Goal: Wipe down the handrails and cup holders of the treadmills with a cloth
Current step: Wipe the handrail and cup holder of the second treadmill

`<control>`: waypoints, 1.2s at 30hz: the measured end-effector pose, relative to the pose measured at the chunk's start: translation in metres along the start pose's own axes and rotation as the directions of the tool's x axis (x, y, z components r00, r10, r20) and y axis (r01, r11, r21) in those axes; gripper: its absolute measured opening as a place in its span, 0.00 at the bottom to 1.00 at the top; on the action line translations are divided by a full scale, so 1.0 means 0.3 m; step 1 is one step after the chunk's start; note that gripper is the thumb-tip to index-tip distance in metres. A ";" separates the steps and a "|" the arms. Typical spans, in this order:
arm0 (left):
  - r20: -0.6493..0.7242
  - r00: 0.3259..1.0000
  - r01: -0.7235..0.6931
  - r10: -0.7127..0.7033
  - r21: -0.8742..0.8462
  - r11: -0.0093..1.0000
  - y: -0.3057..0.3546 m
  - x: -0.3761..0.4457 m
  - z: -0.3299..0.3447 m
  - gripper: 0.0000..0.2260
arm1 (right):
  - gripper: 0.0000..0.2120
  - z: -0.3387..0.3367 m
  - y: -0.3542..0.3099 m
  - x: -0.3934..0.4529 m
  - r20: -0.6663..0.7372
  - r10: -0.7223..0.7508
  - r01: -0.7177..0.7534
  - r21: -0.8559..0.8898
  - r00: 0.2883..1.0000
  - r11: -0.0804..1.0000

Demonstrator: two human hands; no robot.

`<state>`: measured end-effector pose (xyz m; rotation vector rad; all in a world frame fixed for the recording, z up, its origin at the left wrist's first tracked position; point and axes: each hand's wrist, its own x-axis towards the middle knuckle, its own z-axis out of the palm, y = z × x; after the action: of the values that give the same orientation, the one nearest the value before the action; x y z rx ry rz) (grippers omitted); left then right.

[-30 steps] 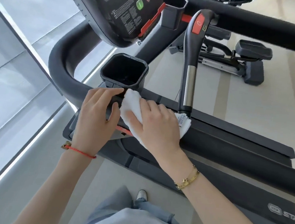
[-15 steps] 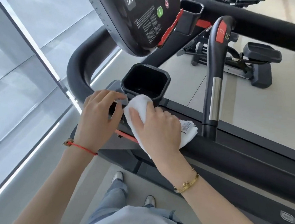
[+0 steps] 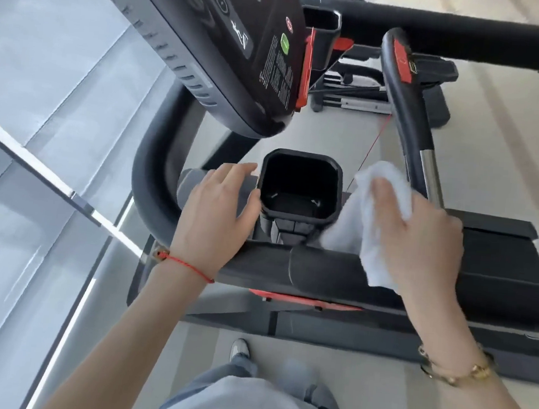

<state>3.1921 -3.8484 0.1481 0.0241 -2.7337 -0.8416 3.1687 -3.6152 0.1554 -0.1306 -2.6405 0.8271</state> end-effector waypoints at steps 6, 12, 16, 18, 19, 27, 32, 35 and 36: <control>0.081 0.997 0.011 -0.011 0.002 1.000 -0.034 0.053 0.031 0.21 | 0.23 0.066 -0.100 0.076 0.230 0.008 0.015 -0.098 0.973 0.995; 0.097 0.994 0.039 -0.040 0.014 0.999 -0.038 0.069 0.065 0.22 | 0.30 0.168 -0.082 0.118 0.591 0.020 0.009 -0.046 0.807 0.999; 0.114 0.993 0.036 -0.036 0.003 0.999 -0.038 0.065 0.069 0.21 | 0.26 0.207 -0.080 0.245 0.610 -0.120 0.208 -0.074 0.783 0.975; 0.118 0.992 0.043 -0.041 -0.009 0.999 -0.037 0.064 0.069 0.20 | 0.24 0.221 -0.086 0.295 0.635 -0.211 0.317 -0.057 0.743 0.947; 0.116 0.992 0.046 -0.044 -0.012 0.999 -0.036 0.064 0.068 0.20 | 0.24 0.223 -0.079 0.311 0.652 -0.242 0.342 -0.029 0.719 0.939; 0.120 0.992 0.045 -0.045 0.002 0.999 -0.029 0.072 0.054 0.20 | 0.22 0.242 -0.080 0.365 0.723 -0.384 0.493 0.069 0.574 0.867; 0.118 0.992 0.045 -0.045 0.002 0.999 -0.025 0.071 0.052 0.18 | 0.20 0.313 -0.195 0.371 0.690 -0.549 0.744 0.023 0.471 0.668; 0.121 0.992 0.042 -0.041 -0.008 0.999 -0.023 0.071 0.050 0.19 | 0.19 0.280 -0.148 0.357 0.673 -0.479 0.630 0.024 0.564 0.776; 0.121 0.992 0.041 -0.040 -0.009 0.999 -0.023 0.070 0.051 0.19 | 0.18 0.262 -0.119 0.355 0.674 -0.427 0.551 0.035 0.603 0.834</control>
<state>3.1673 -3.8479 0.1377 0.0274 -2.8500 -0.8971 3.0414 -3.6655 0.1499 1.0069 -3.1245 0.4808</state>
